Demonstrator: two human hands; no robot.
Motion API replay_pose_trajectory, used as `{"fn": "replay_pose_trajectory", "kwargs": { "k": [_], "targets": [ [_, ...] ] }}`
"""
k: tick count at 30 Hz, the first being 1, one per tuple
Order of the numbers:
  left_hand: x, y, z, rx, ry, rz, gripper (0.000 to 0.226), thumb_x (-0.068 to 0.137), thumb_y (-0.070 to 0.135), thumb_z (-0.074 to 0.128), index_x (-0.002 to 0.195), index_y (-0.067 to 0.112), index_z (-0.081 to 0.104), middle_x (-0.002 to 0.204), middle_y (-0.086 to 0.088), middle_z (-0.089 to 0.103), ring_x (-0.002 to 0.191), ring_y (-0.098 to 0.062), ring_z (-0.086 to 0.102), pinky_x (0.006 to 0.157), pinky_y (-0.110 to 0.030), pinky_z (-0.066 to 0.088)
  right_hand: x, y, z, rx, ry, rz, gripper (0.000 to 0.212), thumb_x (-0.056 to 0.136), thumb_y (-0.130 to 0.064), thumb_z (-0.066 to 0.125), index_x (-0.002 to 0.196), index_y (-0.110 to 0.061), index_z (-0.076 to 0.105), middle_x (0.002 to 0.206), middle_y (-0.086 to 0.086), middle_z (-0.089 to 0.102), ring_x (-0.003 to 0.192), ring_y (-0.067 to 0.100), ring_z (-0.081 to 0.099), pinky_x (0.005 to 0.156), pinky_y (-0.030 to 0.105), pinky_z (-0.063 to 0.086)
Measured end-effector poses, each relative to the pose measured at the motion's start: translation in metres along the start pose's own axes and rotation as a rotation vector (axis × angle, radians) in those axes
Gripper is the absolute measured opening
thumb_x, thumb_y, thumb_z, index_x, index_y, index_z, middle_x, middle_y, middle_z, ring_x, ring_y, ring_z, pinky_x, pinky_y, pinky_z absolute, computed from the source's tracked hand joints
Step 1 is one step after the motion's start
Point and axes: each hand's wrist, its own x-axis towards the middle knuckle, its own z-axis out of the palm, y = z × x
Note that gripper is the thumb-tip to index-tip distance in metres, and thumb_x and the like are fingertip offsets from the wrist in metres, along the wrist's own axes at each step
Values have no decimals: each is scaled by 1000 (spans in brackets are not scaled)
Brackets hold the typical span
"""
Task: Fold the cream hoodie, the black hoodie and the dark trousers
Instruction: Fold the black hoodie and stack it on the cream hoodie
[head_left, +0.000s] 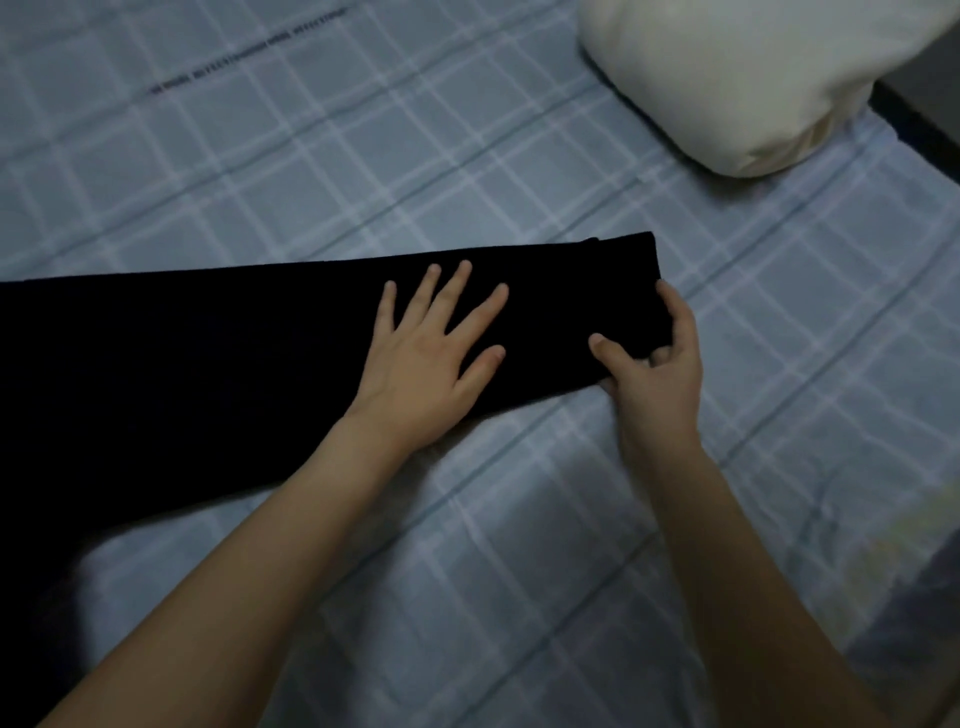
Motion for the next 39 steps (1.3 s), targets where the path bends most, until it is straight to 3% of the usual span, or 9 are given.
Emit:
{"fn": "replay_pose_trajectory", "kwargs": {
  "k": [5,11,15,21,26,30,32,35,39],
  "targets": [
    [-16,-21,19,76,47,-73,59,98,53,21,153,33,25,162,-7,21,149,-30,17,118,-56,9,-10,-1,2,117,-56,88,74,92,6,60,148,-37,38,124,-2,67,108,15,67,75,32,58],
    [-15,-27,7,-43,-35,-57,63,93,57,15,153,37,22,163,-1,18,151,-23,10,119,-51,5,-33,-9,29,37,-151,85,56,94,2,60,138,-33,52,132,4,62,115,19,66,75,30,58],
    [-48,-58,-32,-67,69,-119,62,94,54,21,152,34,28,160,3,28,149,-25,19,118,-53,12,-55,-29,52,79,-216,30,52,95,6,56,136,-25,54,135,-1,59,119,17,63,80,33,59],
    [-146,-146,-94,49,176,-359,62,94,51,27,152,29,32,158,-1,32,147,-30,23,117,-56,13,-114,-55,118,150,-402,61,56,95,7,56,138,-28,53,122,-12,67,114,14,66,88,40,59],
    [-244,-209,-143,202,254,-632,60,95,48,30,152,30,31,159,-3,31,148,-31,20,117,-56,5,-181,-52,186,147,-542,137,57,94,4,58,136,-35,53,126,-11,64,103,5,69,71,23,56],
    [-303,-259,-126,183,109,-883,63,94,51,21,149,29,38,156,-5,37,146,-34,26,115,-60,12,-238,-35,233,129,-633,188,58,95,2,59,136,-38,53,129,-7,61,99,0,69,69,21,55],
    [-318,-270,-99,140,14,-876,68,92,53,8,148,29,40,154,-4,40,146,-32,26,118,-58,11,-260,-28,251,119,-659,205,58,95,1,59,136,-40,53,127,-7,62,102,2,69,70,21,56],
    [-320,-277,-83,74,71,-877,71,90,54,2,150,32,34,157,0,35,149,-27,18,120,-49,0,-290,-20,274,121,-676,227,58,95,1,59,137,-38,52,124,-13,62,105,2,68,72,21,56],
    [-330,-280,-105,-48,144,-751,59,97,51,17,153,32,27,161,3,25,151,-22,12,120,-48,-2,-329,-21,302,103,-719,221,58,95,1,60,137,-37,51,129,-7,61,102,1,69,74,22,56]
  ]
}}
